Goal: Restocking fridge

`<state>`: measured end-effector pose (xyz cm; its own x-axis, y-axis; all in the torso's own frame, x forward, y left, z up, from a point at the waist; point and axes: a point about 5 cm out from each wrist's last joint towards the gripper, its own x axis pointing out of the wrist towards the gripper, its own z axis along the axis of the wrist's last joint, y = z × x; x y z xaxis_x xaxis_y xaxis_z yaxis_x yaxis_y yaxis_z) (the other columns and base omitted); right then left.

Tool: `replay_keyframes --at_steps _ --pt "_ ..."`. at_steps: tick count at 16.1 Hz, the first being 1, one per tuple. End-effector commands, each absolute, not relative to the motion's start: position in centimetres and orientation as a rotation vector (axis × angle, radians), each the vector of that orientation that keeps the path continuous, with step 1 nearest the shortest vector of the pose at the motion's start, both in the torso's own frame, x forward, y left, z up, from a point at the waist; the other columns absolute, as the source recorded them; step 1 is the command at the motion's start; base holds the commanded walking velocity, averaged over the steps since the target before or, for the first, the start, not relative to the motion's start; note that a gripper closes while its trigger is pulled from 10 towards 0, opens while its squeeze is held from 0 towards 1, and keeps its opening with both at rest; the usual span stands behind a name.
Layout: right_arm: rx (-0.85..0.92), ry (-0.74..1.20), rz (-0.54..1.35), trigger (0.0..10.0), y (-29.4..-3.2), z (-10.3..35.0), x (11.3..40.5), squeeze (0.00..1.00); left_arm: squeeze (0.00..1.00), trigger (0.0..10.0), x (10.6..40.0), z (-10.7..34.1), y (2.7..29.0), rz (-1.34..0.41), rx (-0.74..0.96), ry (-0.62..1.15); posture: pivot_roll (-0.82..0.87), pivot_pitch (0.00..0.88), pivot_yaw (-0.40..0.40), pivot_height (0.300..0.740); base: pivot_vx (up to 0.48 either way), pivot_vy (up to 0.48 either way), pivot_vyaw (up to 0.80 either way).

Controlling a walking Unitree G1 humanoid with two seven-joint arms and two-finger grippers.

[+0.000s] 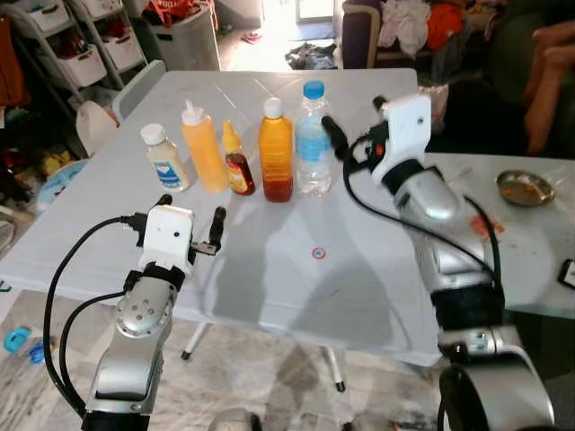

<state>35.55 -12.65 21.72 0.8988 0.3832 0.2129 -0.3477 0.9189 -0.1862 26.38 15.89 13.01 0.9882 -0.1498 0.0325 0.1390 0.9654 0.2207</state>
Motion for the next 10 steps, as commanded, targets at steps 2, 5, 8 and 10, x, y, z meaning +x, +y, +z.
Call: replay_keyframes --at_steps 2,5,8,10 --pt "-0.161 -0.271 0.382 10.0 -12.3 22.6 36.4 0.0 0.0 10.0 26.0 13.2 16.4 -0.157 0.234 -0.028 0.05 0.063 0.128 0.74 0.0 0.0 0.0" --pt "-0.164 -0.278 0.414 10.0 -11.8 22.9 37.1 0.0 0.0 10.0 25.7 13.4 16.7 -0.158 0.242 -0.022 0.07 0.074 0.13 0.74 0.0 0.0 0.0" --pt "-0.165 -0.293 0.47 10.0 -11.0 23.5 37.5 0.0 0.0 10.0 25.2 13.4 17.1 -0.157 0.254 -0.011 0.08 0.082 0.134 0.74 0.0 0.0 0.0" --pt "-0.163 -0.302 0.503 10.0 -10.4 23.8 37.7 0.0 0.0 10.0 25.2 13.5 17.1 -0.159 0.258 -0.008 0.09 0.085 0.132 0.74 0.0 0.0 0.0"
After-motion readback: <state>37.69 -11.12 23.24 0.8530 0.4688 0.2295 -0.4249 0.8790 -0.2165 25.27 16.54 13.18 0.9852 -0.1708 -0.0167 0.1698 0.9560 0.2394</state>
